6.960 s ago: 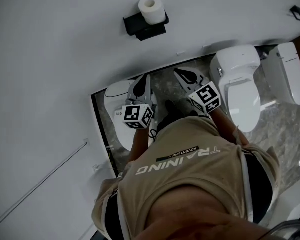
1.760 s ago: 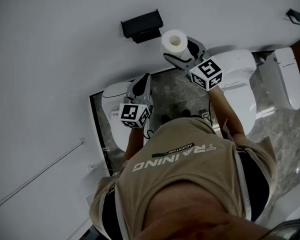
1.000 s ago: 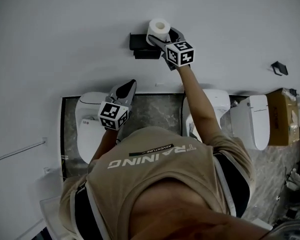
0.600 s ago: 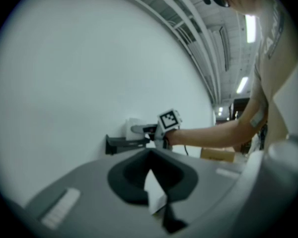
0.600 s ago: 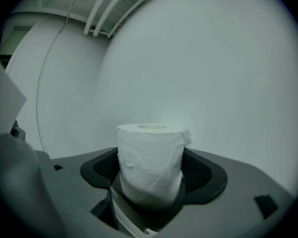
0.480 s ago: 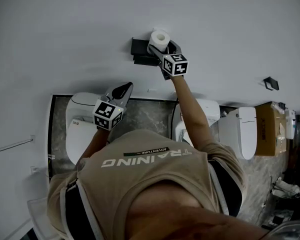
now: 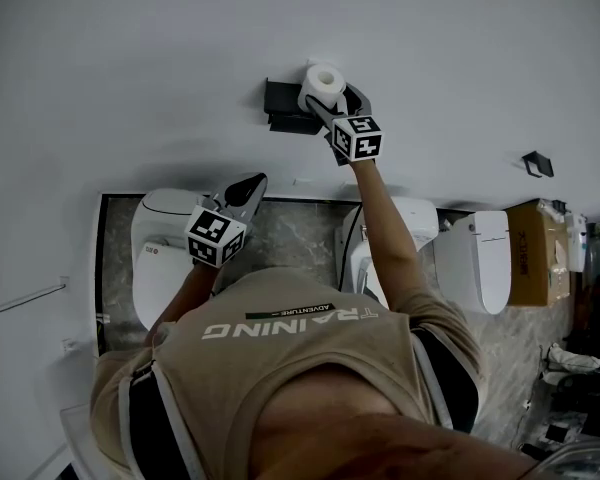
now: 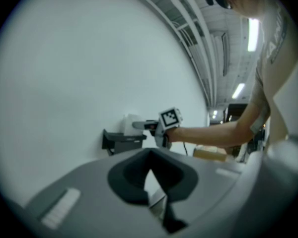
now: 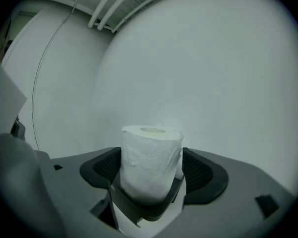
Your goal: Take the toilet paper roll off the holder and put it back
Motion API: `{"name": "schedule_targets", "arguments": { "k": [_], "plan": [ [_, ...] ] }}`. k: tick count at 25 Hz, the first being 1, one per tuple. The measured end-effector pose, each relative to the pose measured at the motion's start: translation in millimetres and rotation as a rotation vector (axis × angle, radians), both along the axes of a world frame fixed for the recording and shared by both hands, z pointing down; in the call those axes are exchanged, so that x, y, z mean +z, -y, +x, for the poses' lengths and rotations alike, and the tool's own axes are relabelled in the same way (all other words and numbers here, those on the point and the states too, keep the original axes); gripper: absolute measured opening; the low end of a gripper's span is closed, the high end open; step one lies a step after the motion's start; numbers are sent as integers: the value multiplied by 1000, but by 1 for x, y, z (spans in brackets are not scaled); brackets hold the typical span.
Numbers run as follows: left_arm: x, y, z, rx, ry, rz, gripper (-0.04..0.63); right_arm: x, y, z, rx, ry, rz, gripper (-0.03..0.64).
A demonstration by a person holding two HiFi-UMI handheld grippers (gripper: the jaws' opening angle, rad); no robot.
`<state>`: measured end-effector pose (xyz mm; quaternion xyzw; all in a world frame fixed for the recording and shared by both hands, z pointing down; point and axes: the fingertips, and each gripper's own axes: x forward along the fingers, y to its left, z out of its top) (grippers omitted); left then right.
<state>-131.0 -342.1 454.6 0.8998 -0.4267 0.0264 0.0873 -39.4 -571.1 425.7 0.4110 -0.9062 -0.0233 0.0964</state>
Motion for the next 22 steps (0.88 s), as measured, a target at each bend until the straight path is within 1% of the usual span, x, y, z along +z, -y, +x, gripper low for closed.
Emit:
{"name": "schedule_targets", "arguments": {
  "k": [5, 9, 11, 14, 16, 19, 20, 21, 22],
  "plan": [
    [14, -11, -14, 27, 10, -36, 0, -4, -27, 22, 90, 77, 7, 339],
    [33, -10, -20, 43, -27, -51, 0, -5, -71, 27, 104, 121, 17, 339],
    [44, -11, -18, 64, -44, -68, -1, 0, -98, 29, 93, 136, 5, 339],
    [57, -12, -8, 97, -52, -73, 0, 16, -135, 32, 60, 106, -5, 339],
    [57, -18, 1, 105, -56, -68, 0, 27, -159, 36, 32, 91, -21, 338],
    [45, -37, 17, 110, -66, -41, 0, 33, -199, 38, -59, 104, -45, 327],
    [41, -44, 22, 111, -59, -30, 0, 30, -211, 39, -82, 116, -37, 254],
    [38, -51, 26, 108, -49, -20, 0, 27, -222, 41, -92, 133, -23, 80],
    [36, -59, 30, 103, -39, -11, 0, 25, -233, 44, -98, 153, -13, 29]
  ]
}}
